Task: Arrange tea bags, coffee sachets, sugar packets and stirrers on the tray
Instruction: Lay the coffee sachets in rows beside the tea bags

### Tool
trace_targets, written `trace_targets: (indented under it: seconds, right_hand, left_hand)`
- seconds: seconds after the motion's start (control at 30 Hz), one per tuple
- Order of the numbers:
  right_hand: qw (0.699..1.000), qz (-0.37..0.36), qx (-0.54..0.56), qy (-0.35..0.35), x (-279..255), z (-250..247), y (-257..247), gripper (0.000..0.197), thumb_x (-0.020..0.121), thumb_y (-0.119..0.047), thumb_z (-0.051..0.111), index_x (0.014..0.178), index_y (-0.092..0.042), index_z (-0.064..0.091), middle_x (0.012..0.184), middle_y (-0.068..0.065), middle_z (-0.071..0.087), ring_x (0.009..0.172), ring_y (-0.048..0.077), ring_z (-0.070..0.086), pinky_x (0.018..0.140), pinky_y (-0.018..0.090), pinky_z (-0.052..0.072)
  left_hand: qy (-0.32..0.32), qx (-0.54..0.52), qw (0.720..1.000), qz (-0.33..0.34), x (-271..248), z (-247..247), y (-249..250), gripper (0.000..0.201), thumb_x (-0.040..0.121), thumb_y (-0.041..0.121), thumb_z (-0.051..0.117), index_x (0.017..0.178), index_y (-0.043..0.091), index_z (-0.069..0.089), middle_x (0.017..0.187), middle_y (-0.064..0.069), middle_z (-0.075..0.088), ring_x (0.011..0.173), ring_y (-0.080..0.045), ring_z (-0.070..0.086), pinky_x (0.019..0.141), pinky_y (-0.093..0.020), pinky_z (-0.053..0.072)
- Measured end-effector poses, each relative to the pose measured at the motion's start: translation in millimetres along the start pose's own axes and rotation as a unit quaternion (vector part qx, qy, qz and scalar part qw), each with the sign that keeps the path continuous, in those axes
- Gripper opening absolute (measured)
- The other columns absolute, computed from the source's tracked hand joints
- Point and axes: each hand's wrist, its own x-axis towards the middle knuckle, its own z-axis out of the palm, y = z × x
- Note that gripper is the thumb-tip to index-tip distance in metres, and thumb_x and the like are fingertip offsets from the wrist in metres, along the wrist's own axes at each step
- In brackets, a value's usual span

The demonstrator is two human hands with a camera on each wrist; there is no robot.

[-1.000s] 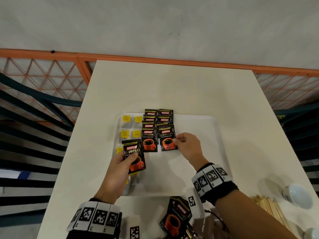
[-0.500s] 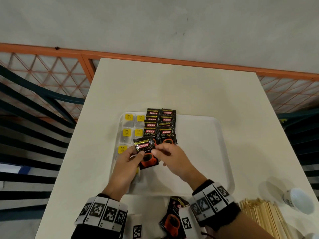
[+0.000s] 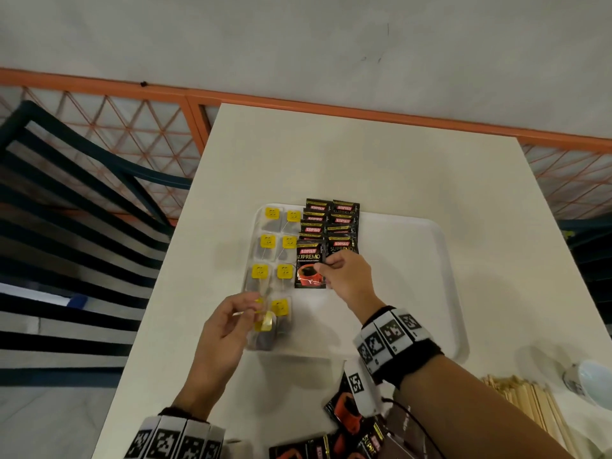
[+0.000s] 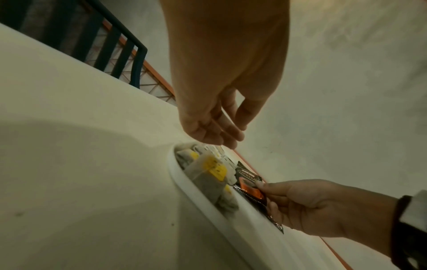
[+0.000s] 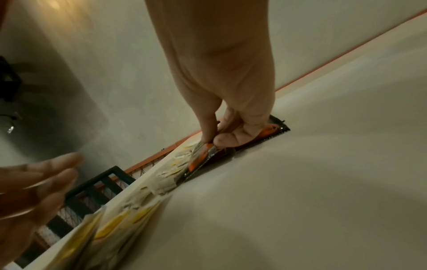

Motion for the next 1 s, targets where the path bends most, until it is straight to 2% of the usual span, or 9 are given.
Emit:
trace_targets:
  seconds: [0.13, 0.23, 0.33, 0.43, 0.6, 0.73, 0.8, 0.9, 1.0]
  right_hand:
    - [0.999, -0.021, -0.020, 0.035, -6, 1, 2, 0.021, 0.077, -0.016, 0.074, 0.079, -0.011, 0.054, 0.078, 0.005, 0.061, 0.071, 0.018, 0.057, 0.054, 0.009, 0.041]
    - [0.995, -0.064, -0.062, 0.053, -20, -10, -1, 0.020, 0.082, -0.016, 0.069, 0.090, -0.001, 0.059, 0.077, 0.000, 0.057, 0.069, 0.012, 0.051, 0.052, 0.006, 0.037]
    - [0.991, -0.089, -0.101, 0.019, -48, -33, -3, 0.015, 0.086, -0.022, 0.064, 0.092, -0.009, 0.062, 0.076, -0.006, 0.057, 0.066, 0.007, 0.051, 0.054, 0.006, 0.036]
    - [0.984, -0.099, -0.138, -0.054, -90, -65, 2, 0.014, 0.086, -0.027, 0.063, 0.093, -0.015, 0.062, 0.072, -0.010, 0.056, 0.064, 0.002, 0.051, 0.054, 0.004, 0.039]
    - [0.904, -0.091, -0.355, -0.222, -147, -93, 42, 0.041, 0.083, -0.037, 0.065, 0.118, -0.019, 0.055, 0.111, 0.001, 0.054, 0.101, 0.015, 0.049, 0.082, 0.021, 0.039]
    - [0.880, -0.036, -0.423, -0.213, -176, -86, 74, 0.080, 0.075, -0.052, 0.066, 0.139, -0.018, 0.032, 0.135, 0.007, 0.039, 0.126, 0.026, 0.034, 0.105, 0.039, 0.033]
    - [0.888, -0.008, -0.414, -0.198, -186, -76, 81, 0.098, 0.071, -0.059, 0.066, 0.145, -0.017, 0.018, 0.142, 0.011, 0.033, 0.133, 0.031, 0.028, 0.110, 0.047, 0.027]
    - [0.907, 0.000, -0.394, -0.147, -191, -58, 83, 0.109, 0.068, -0.061, 0.068, 0.147, -0.018, 0.007, 0.146, 0.013, 0.029, 0.136, 0.033, 0.025, 0.112, 0.052, 0.020]
    - [0.907, -0.013, -0.402, -0.123, -188, -46, 82, 0.107, 0.070, -0.058, 0.068, 0.147, -0.015, 0.007, 0.144, 0.012, 0.030, 0.135, 0.032, 0.026, 0.110, 0.050, 0.020]
  left_hand:
    - [-0.033, 0.037, 0.999, -0.009, -13, -3, -5, 0.023, 0.090, -0.002, 0.051, 0.095, 0.015, 0.065, 0.088, 0.003, 0.071, 0.077, -0.002, 0.063, 0.070, -0.009, 0.047]
    - [-0.085, 0.107, 0.990, -0.017, -27, -1, -8, 0.025, 0.089, 0.003, 0.055, 0.093, 0.025, 0.064, 0.086, 0.009, 0.070, 0.077, 0.000, 0.061, 0.070, -0.007, 0.044]
    - [-0.154, 0.218, 0.964, 0.011, -45, 2, -10, 0.022, 0.089, 0.010, 0.057, 0.091, 0.032, 0.061, 0.090, 0.008, 0.066, 0.079, -0.001, 0.059, 0.067, -0.007, 0.044]
    - [-0.261, 0.334, 0.905, 0.043, -65, 7, -12, 0.013, 0.090, 0.029, 0.057, 0.103, 0.031, 0.056, 0.101, 0.012, 0.058, 0.088, 0.000, 0.055, 0.074, -0.006, 0.040]
    - [-0.384, 0.495, 0.778, 0.050, -91, 17, -29, 0.072, 0.072, 0.061, 0.064, 0.129, 0.022, 0.042, 0.123, 0.004, 0.042, 0.112, -0.013, 0.043, 0.094, -0.023, 0.037]
    - [-0.393, 0.594, 0.695, 0.102, -104, 22, -40, 0.085, 0.064, 0.054, 0.074, 0.130, 0.017, 0.035, 0.126, -0.004, 0.033, 0.110, -0.022, 0.040, 0.092, -0.034, 0.040]
    - [-0.388, 0.587, 0.701, 0.112, -106, 21, -46, 0.077, 0.068, 0.038, 0.077, 0.129, 0.016, 0.034, 0.127, -0.006, 0.034, 0.109, -0.024, 0.041, 0.092, -0.036, 0.041]
    - [-0.390, 0.538, 0.744, 0.075, -100, 17, -50, 0.071, 0.067, 0.027, 0.078, 0.126, 0.014, 0.039, 0.124, -0.006, 0.041, 0.111, -0.026, 0.043, 0.092, -0.033, 0.038]
    - [-0.387, 0.446, 0.805, 0.055, -94, 13, -48, 0.045, 0.069, 0.026, 0.068, 0.109, 0.009, 0.057, 0.108, -0.009, 0.060, 0.102, -0.027, 0.055, 0.075, -0.026, 0.037]
